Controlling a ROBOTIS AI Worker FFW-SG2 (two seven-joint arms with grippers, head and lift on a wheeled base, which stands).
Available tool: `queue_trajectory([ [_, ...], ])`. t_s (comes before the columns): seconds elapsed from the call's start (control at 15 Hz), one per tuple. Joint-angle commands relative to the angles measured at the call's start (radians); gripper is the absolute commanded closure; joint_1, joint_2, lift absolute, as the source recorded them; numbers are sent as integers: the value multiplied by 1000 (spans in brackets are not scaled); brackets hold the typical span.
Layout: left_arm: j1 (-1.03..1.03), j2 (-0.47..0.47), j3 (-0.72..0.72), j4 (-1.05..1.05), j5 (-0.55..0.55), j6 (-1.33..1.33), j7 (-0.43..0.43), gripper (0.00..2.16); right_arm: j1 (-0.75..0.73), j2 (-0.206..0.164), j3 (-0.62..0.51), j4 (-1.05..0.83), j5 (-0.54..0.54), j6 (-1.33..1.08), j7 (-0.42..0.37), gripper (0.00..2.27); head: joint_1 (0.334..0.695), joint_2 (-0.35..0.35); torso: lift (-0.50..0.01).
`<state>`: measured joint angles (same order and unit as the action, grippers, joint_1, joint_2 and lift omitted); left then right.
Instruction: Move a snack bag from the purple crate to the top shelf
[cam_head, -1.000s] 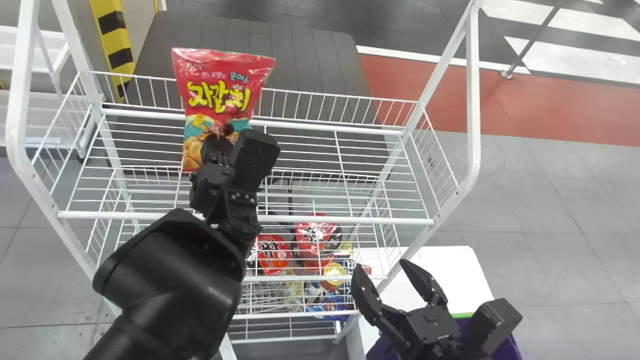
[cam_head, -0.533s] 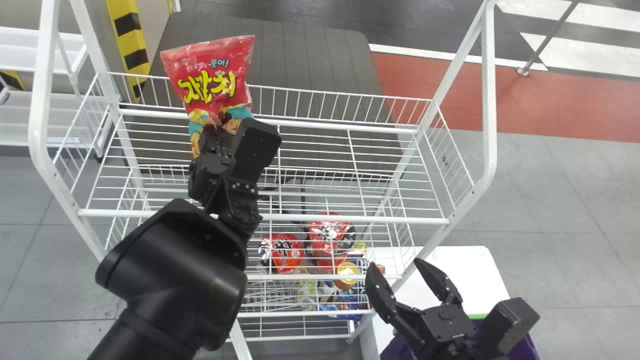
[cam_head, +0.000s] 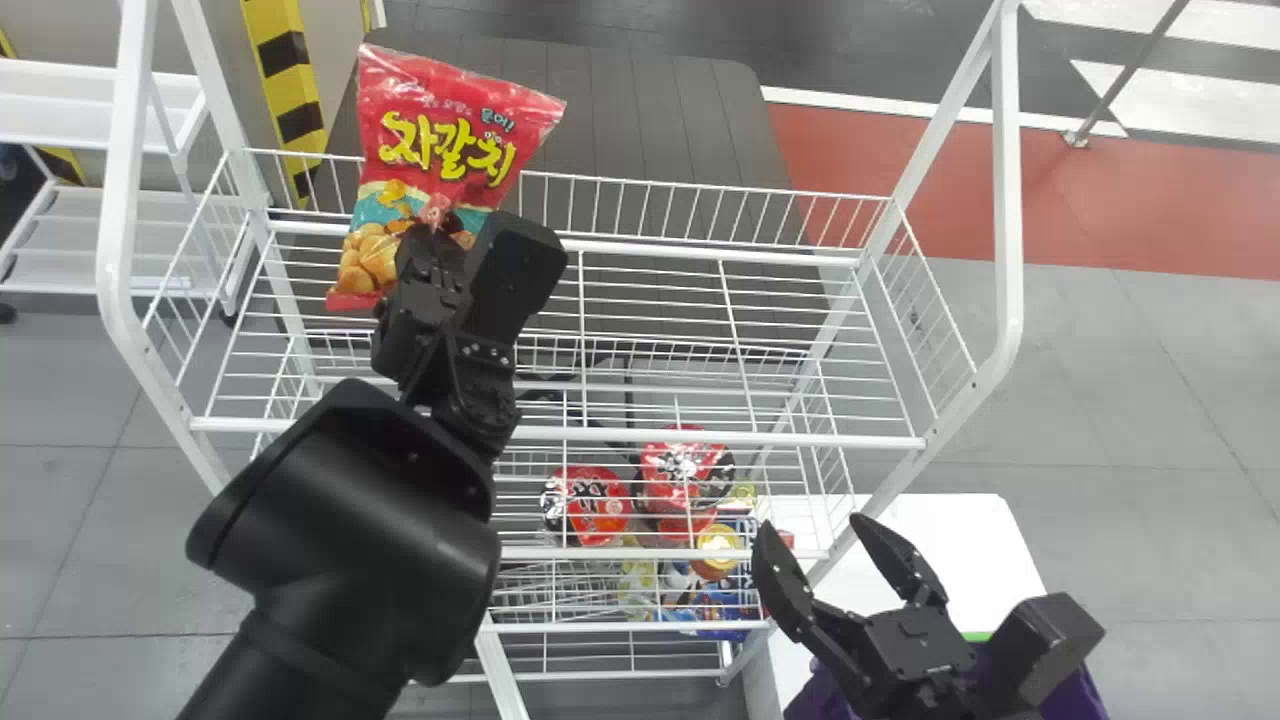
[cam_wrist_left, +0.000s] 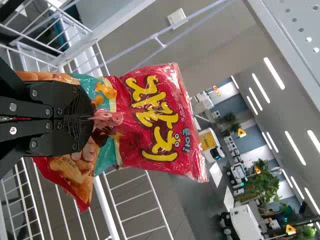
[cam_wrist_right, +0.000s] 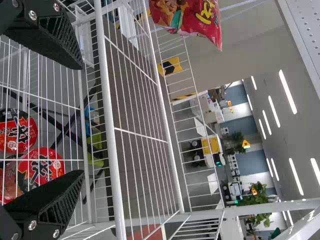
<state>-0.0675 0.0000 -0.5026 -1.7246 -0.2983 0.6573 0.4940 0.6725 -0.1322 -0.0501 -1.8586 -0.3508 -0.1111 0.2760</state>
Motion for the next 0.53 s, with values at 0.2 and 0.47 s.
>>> queue_trajectory([
  [0.2, 0, -3, 75, 57, -7, -44, -14, 1433, -4, 3, 7, 2, 3, 0, 0, 63, 695, -135, 0],
  [0.47, -3, -3, 122, 119, -7, -143, -15, 1433, -2, 6, 10, 2, 7, 0, 2, 63, 695, -101, 0],
])
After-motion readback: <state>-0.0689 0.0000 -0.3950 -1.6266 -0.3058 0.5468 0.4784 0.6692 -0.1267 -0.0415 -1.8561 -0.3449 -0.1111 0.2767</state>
